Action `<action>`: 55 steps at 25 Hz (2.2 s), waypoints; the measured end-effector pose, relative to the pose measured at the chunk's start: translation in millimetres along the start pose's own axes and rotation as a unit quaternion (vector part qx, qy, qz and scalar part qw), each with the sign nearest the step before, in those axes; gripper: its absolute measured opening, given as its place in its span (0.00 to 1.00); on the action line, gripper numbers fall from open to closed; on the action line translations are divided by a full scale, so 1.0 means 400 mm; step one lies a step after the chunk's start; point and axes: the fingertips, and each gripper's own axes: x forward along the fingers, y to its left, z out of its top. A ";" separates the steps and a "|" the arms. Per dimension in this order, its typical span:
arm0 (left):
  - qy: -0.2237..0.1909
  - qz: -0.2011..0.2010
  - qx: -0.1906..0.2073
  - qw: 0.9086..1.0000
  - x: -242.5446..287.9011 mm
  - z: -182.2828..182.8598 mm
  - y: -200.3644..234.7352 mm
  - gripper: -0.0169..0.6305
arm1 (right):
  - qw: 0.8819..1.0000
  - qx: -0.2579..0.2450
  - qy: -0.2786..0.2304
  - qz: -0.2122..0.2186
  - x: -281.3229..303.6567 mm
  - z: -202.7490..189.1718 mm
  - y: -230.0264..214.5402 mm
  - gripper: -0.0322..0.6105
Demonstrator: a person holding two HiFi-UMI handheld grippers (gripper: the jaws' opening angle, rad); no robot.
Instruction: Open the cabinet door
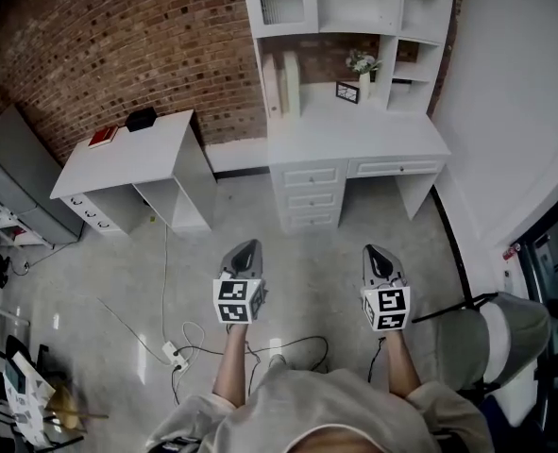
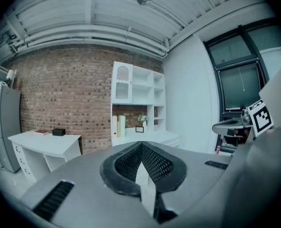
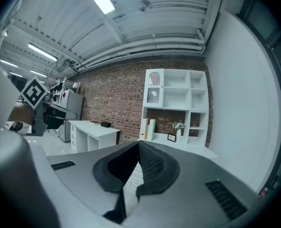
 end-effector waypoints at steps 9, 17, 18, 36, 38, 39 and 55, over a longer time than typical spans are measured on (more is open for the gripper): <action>0.003 0.005 -0.016 1.000 0.034 -0.026 -0.052 0.07 | 1.000 -0.002 -0.004 0.016 0.014 -0.019 -0.036 0.07; -0.001 -0.003 -0.019 1.000 0.140 -0.017 -0.016 0.07 | 1.000 -0.003 -0.002 0.015 0.115 -0.023 -0.067 0.07; -0.001 -0.004 -0.020 1.000 0.162 -0.018 -0.006 0.07 | 1.000 -0.004 -0.001 0.015 0.138 -0.026 -0.072 0.07; -0.007 -0.041 -0.022 0.999 0.710 0.110 0.288 0.07 | 1.000 -0.023 0.008 0.010 0.741 0.071 -0.162 0.07; -0.008 -0.045 -0.022 0.999 0.765 0.122 0.323 0.07 | 1.000 -0.026 0.009 0.011 0.804 0.078 -0.165 0.07; -0.008 -0.045 -0.022 0.999 0.791 0.128 0.342 0.07 | 1.000 -0.026 0.009 0.011 0.836 0.081 -0.168 0.07; -0.008 -0.069 -0.030 0.997 1.067 0.166 0.533 0.07 | 0.999 -0.029 0.020 -0.016 1.141 0.094 -0.201 0.07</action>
